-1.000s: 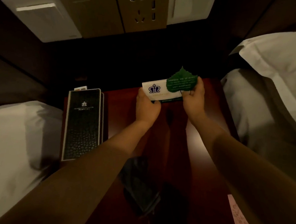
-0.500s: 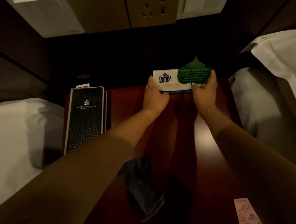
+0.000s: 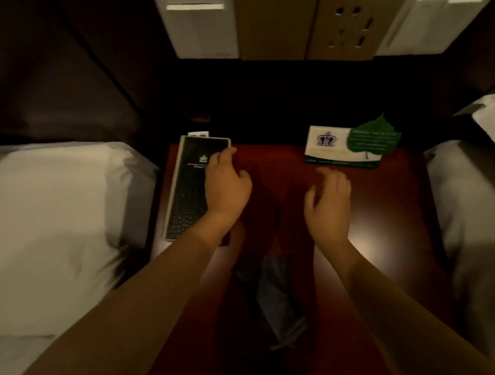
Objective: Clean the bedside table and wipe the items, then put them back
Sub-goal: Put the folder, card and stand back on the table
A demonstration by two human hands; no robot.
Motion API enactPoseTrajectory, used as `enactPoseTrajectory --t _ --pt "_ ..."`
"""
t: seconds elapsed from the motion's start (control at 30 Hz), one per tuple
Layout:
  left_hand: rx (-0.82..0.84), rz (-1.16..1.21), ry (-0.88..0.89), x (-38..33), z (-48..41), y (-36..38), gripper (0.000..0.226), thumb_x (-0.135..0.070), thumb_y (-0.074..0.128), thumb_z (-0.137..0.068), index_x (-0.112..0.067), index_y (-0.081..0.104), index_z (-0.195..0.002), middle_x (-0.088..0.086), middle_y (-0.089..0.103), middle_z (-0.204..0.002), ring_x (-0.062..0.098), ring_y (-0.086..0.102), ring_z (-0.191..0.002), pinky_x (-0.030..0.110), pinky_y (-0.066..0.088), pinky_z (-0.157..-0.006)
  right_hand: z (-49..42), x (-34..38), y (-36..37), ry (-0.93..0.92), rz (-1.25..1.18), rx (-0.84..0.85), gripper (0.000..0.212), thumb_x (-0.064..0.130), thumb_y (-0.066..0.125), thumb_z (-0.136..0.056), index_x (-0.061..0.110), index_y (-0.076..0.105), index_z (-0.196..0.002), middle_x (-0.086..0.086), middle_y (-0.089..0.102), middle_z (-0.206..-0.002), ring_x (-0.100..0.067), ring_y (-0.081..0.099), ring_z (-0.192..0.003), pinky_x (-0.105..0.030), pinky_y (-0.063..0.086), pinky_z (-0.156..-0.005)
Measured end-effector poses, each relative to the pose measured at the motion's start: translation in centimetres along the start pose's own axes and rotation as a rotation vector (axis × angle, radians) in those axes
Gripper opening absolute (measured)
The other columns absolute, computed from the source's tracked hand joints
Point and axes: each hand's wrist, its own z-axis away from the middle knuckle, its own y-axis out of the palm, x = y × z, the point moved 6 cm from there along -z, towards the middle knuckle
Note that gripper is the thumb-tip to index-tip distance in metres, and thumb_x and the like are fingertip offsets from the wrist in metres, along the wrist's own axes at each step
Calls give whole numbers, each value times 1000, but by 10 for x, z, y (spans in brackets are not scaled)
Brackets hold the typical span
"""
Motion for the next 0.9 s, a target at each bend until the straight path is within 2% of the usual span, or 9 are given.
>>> enactPoseTrajectory --t 0.1,0.17,0.27,0.33,0.5,0.6,0.77,0.83,0.9 --pt "-43 -224 -3 31 3 -42 50 -11 51 -88 -12 42 -138 14 43 -140 32 40 -128 45 37 -105 14 35 35 -127 228 191 40 19 48 -92 8 47 -130 -14 52 -127 -31 45 -118 -41 38 -99" --pt "-4 -345 -39 54 6 -65 53 -15 52 -87 -14 40 -139 14 41 -141 33 36 -130 48 34 -105 21 54 56 -94 370 295 46 27 45 -94 11 40 -136 -14 44 -138 -34 38 -127 -49 29 -108" --pt "29 -410 -128 97 19 -101 59 -21 53 -87 -14 35 -142 16 39 -143 35 34 -132 47 32 -106 34 90 82 -10 447 393 51 28 43 -94 10 32 -140 -17 33 -146 -38 27 -135 -60 16 -113" --pt "10 -402 -197 128 36 -127 62 -22 54 -86 -14 33 -144 15 37 -146 34 33 -133 44 30 -107 46 121 99 -48 452 423 52 25 44 -93 9 30 -141 -17 30 -148 -38 24 -137 -62 14 -114" --pt "-94 -245 -432 211 93 -192 66 -19 56 -86 -18 29 -146 15 34 -148 34 30 -135 43 30 -108 94 206 143 -265 445 467 55 20 45 -91 9 29 -143 -16 26 -153 -34 20 -142 -59 10 -116" --pt "-199 -210 -543 256 130 -235 68 -15 58 -84 -25 30 -146 16 34 -147 36 32 -132 44 35 -105 136 254 175 -424 447 529 56 27 41 -95 11 25 -146 -15 21 -156 -33 15 -145 -58 4 -116" --pt "-319 -257 -702 334 191 -299 65 -18 57 -85 -24 33 -145 16 35 -146 36 31 -133 45 31 -106 223 312 243 -570 467 813 56 42 27 -99 17 17 -149 -8 13 -159 -29 5 -147 -54 0 -118" --pt "-371 -276 -761 361 213 -320 57 -25 55 -89 -26 36 -143 14 35 -147 34 29 -135 46 26 -110 264 331 264 -615 423 936 54 40 27 -100 16 19 -148 -9 15 -158 -29 9 -146 -49 3 -120" --pt "-443 -299 -804 387 234 -342 47 -31 49 -94 -27 41 -140 12 36 -148 31 29 -137 45 21 -112 302 351 280 -684 392 1012 51 36 30 -100 12 26 -145 -12 26 -153 -30 20 -141 -43 13 -119"
